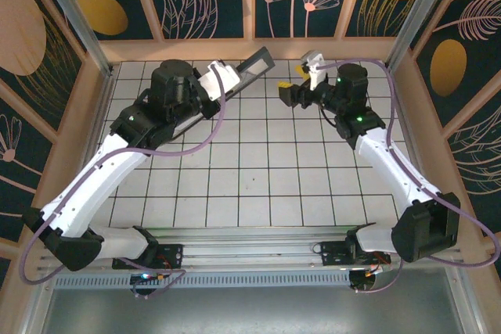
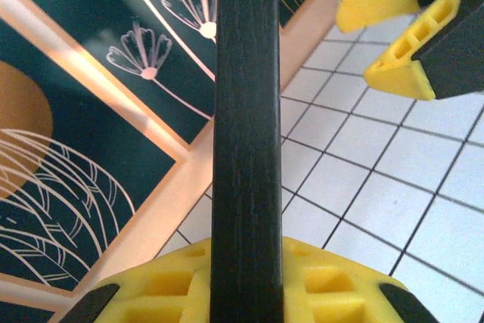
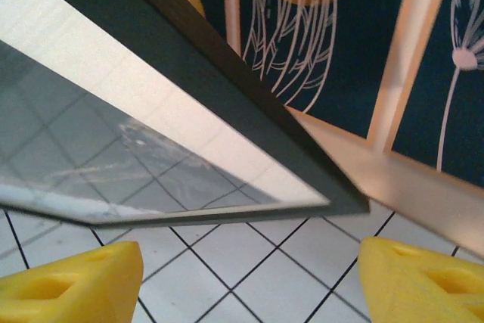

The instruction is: Put the photo into the frame

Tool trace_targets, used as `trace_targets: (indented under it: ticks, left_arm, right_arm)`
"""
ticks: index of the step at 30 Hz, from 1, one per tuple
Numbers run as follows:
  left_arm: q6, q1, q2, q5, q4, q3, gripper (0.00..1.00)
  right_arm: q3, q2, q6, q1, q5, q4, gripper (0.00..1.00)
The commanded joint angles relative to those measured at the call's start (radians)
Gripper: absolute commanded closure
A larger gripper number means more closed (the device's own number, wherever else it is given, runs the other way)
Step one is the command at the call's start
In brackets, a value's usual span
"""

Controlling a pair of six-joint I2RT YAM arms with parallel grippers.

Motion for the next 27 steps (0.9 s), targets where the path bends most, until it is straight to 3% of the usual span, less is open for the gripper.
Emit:
trace_targets:
  ticks: [1,12,27]
  left_arm:
    - [0.184,0.006,0.003,-0.008,0.011,0.113,1.00]
    - [0.349,0.005,0.024,-0.009,-0.125,0.132,1.00]
    - [0.456,0.005,0.056,0.002,-0.190,0.049,1.00]
  right_arm:
    - [0.069,-0.023,-0.218,0.035,0.021,-0.054,0.23]
    - [0.145,-0.043,-0.518,0.093,-0.005,-0.252,0.22]
    - [0.218,-0.024,-0.693,0.210,0.097,-0.456,0.37]
